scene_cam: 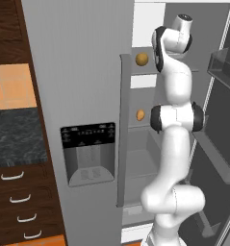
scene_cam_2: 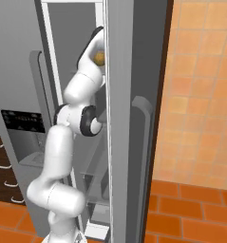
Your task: Place one potato and one fish in each tupperware on the nearby counter, to pack two identical lunches.
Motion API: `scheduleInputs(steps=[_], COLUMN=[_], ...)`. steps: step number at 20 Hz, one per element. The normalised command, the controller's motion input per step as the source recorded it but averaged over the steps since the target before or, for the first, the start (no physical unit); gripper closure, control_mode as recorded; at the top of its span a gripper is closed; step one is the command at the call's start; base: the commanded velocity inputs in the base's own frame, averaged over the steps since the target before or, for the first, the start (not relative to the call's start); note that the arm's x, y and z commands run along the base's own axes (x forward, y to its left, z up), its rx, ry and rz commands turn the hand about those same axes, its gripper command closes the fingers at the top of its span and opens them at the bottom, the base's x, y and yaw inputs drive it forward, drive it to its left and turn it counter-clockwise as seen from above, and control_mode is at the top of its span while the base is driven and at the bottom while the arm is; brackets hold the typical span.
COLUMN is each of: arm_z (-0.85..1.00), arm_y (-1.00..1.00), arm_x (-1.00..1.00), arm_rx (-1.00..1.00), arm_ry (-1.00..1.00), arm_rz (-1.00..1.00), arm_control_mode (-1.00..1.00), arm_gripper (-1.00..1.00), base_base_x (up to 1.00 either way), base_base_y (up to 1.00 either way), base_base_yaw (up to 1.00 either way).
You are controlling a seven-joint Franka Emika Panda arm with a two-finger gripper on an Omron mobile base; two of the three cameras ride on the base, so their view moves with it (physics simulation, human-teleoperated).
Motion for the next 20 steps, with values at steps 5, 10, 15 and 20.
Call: scheduleInputs(steps=[5, 10, 15, 20], arm_z=[-0.51, -0.33, -0.49, -0.3], arm_y=[-0.06, -0.03, 0.3, 0.86], arm_x=[-0.83, -1.0, -1.0, -1.0], arm_rx=[0.0, 0.04, 0.0, -0.1], arm_ry=[-0.14, -0.22, -0.3, -0.18], arm_rz=[-0.03, -0.12, -0.08, 0.0], arm_control_mode=[-1.0, -1.0, -1.0, -1.0], arm_gripper=[1.0, 1.0, 1.0, 1.0], base_base_x=[0.0, 0.0, 0.0, 0.0], base_base_y=[0.0, 0.0, 0.0, 0.0], base_base_yaw=[0.0, 0.0, 0.0, 0.0])
